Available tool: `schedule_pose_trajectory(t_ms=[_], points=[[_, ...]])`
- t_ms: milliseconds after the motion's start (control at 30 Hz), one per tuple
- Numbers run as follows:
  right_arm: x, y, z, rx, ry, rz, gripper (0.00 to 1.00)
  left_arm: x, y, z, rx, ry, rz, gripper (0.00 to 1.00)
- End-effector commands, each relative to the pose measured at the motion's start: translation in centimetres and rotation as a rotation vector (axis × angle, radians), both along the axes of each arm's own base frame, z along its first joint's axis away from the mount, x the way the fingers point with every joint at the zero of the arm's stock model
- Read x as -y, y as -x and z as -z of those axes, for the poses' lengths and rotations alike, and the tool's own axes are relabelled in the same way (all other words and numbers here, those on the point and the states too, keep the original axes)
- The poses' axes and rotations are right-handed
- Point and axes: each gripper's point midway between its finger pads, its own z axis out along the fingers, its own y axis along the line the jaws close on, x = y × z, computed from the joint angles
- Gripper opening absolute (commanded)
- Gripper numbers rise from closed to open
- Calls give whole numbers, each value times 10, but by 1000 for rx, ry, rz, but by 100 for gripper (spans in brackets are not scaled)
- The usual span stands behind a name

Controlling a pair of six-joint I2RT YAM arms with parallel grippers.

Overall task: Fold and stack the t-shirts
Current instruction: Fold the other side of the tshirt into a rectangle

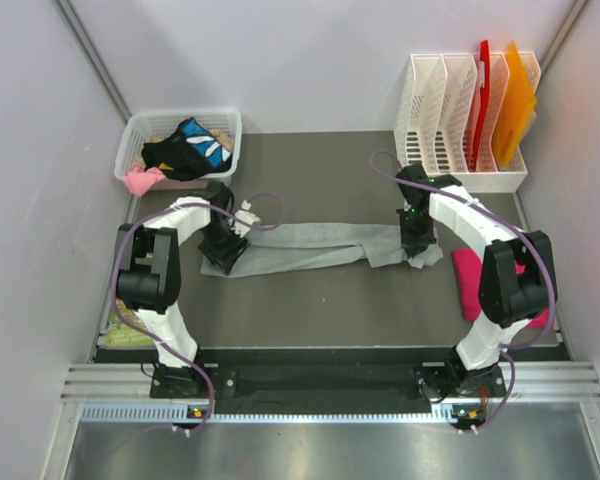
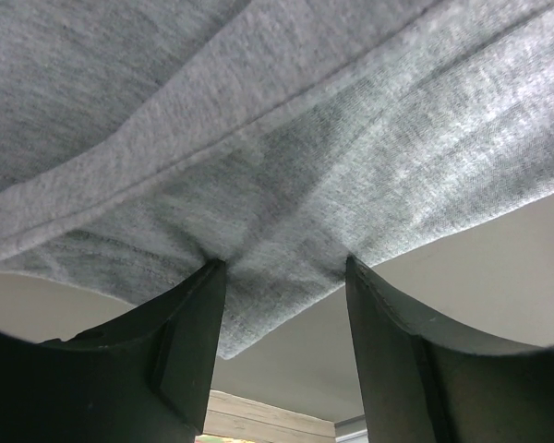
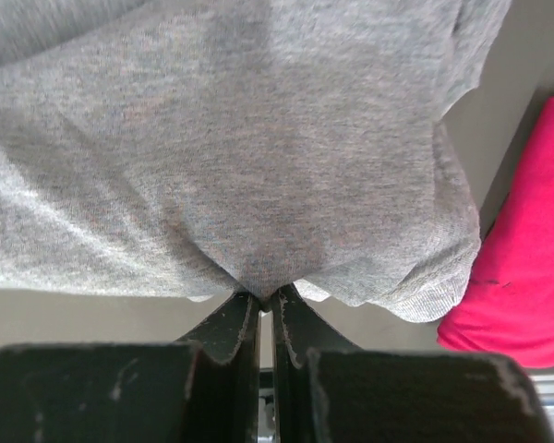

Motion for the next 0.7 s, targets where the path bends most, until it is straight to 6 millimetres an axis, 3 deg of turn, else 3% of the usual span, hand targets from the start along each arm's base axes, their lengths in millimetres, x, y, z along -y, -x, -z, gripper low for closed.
schedule_pose_trajectory(t_ms=[0,167,500,667], points=[[-2,19,-12,-28,-46,-16,3,-13,2,-3,27,-37,6,60],[-6,40,-15,-61,-89,-20,5,-16,1,-6,36,-41,4,60],[-10,17,-58,-2,-108,-5,7,-21,1,-9,43,-51,9,59],[-15,45,-45,-69,-166,-3,9,-27,0,-13,61,-55,3,59]])
